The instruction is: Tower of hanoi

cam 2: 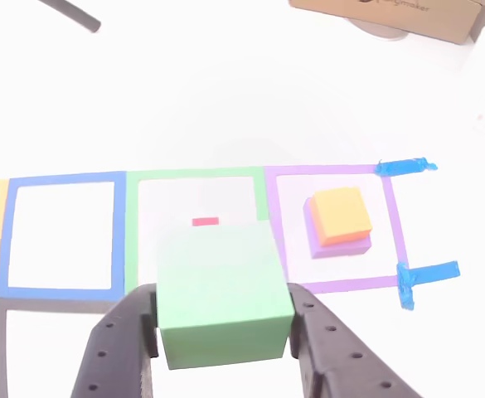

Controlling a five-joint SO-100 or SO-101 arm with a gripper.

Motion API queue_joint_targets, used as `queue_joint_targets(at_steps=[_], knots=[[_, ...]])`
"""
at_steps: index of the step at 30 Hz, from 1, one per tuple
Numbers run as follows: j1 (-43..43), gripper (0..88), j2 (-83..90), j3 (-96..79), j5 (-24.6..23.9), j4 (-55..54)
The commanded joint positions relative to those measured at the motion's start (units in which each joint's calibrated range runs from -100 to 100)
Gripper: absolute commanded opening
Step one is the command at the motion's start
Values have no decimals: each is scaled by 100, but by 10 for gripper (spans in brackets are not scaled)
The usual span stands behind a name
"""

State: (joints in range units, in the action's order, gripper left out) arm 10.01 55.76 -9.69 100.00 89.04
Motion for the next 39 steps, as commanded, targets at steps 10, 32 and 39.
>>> queue_joint_targets(at_steps=[10,32,39], knots=[[-1336,81,1073,-1458,0,117],[-2506,82,-1551,-6003,0,-7632],[-2784,81,-3263,-5821,0,-9600]])
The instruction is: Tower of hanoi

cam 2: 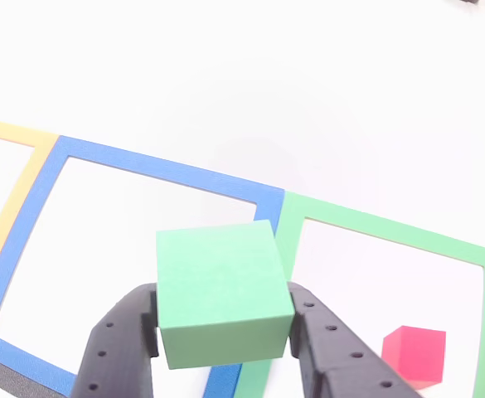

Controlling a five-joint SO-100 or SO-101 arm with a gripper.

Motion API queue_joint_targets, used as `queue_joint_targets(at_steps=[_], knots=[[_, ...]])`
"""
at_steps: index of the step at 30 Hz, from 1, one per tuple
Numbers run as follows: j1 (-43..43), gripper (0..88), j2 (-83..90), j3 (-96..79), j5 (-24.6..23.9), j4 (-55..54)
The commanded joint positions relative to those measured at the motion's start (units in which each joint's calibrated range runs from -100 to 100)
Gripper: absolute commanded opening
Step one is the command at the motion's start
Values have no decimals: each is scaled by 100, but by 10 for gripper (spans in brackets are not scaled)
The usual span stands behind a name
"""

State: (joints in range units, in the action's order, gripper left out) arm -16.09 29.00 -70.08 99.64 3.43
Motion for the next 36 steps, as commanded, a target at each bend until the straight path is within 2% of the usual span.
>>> queue_joint_targets(at_steps=[1,12,20,36], knots=[[-270,82,-829,289,36,-1282],[-778,83,-2621,271,36,-3452],[-788,82,-3332,-56,36,-4513],[-960,88,-4301,89,36,-5330]])
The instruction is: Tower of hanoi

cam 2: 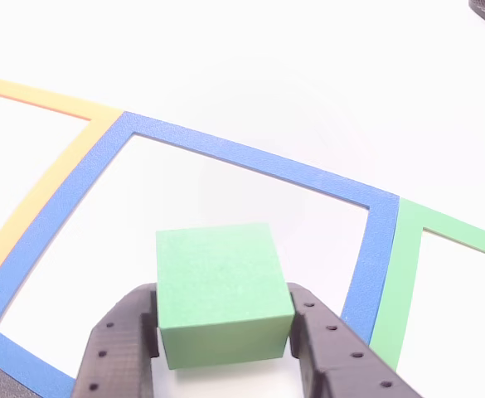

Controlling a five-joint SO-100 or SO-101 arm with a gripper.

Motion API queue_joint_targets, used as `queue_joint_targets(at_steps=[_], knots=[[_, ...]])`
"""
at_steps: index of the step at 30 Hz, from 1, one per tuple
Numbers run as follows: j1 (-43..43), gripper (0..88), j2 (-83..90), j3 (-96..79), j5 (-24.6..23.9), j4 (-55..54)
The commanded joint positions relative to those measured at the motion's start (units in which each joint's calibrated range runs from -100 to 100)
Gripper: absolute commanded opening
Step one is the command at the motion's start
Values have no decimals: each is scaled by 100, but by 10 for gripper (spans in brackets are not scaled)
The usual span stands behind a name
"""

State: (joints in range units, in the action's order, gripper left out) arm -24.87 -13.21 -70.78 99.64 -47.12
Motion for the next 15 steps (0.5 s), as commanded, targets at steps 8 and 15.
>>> queue_joint_targets(at_steps=[8,15], knots=[[-217,90,-459,397,36,-527],[-140,99,-822,706,36,-681]])
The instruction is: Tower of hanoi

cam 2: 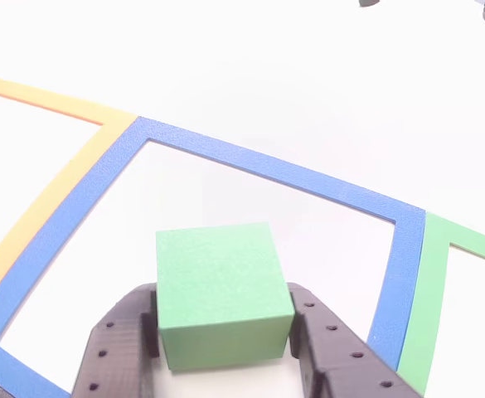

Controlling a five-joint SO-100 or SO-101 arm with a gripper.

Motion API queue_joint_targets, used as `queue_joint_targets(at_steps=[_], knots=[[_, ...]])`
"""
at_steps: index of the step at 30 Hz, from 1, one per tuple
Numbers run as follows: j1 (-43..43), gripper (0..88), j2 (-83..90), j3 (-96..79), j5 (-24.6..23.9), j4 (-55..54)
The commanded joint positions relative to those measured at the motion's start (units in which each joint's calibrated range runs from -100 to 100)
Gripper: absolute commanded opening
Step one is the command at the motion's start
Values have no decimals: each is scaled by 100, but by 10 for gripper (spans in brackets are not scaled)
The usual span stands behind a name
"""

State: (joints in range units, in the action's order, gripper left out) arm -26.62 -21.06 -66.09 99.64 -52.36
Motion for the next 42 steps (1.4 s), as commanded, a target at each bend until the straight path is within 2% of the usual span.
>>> queue_joint_targets(at_steps=[1,9,20,24,29,33,37,42], knots=[[55,100,-86,273,36,-173],[112,144,-239,318,36,-246],[55,303,-62,145,36,-513],[26,306,334,-27,36,-505],[-41,212,1360,-373,36,-278],[74,119,2813,-482,36,1009],[476,17,4323,-427,36,2944],[1195,2,6010,-200,36,5794]])
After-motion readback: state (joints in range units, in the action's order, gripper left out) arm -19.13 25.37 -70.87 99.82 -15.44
